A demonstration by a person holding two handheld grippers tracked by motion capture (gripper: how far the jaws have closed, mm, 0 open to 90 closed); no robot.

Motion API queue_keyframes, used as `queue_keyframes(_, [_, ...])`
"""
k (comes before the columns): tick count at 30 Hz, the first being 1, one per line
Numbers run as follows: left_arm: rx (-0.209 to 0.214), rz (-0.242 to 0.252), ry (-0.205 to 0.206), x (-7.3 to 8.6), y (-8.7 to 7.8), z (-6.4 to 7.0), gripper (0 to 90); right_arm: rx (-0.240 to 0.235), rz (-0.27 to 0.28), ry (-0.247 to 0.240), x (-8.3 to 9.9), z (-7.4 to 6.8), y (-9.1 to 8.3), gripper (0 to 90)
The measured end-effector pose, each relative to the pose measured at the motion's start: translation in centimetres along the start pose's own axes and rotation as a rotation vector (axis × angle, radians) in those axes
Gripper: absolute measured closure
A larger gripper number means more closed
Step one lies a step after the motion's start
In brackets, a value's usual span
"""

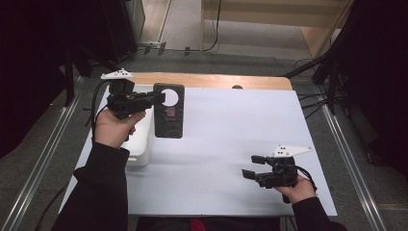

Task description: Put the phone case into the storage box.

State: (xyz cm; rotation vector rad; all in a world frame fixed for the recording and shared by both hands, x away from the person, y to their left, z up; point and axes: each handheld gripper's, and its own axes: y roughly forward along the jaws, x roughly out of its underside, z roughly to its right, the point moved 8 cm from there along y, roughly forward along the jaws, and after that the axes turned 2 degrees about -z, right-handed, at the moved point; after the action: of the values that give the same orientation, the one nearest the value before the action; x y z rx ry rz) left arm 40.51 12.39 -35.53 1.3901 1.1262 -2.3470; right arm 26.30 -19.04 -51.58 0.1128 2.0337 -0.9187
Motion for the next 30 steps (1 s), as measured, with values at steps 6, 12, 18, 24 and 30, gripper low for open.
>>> queue_keyframes(6, [-0.007, 0.001, -0.015, -0.1, -0.5, -0.8, 73.3, -0.005, -0.004, 0.001, 0.1, -0.1, 0.1, 25.5])
queue_keyframes(12, [-0.018, 0.013, -0.016, -0.4, -1.1, -1.4, 73.3, -0.003, -0.003, 0.007, 0.2, -0.1, 0.0, 25.5])
queue_keyframes(18, [-0.032, 0.020, -0.021, -0.7, -1.8, -2.1, 73.3, -0.002, -0.005, 0.007, 0.3, -0.1, 0.0, 25.5])
queue_keyframes(24, [-0.042, 0.029, -0.026, -0.9, -2.6, -3.0, 73.3, 0.000, -0.003, 0.010, 0.4, -0.1, -0.1, 25.5])
queue_keyframes(30, [-0.054, 0.041, -0.033, -1.0, -3.2, -3.7, 73.3, -0.004, -0.005, 0.009, 0.3, -0.2, 0.0, 25.5])
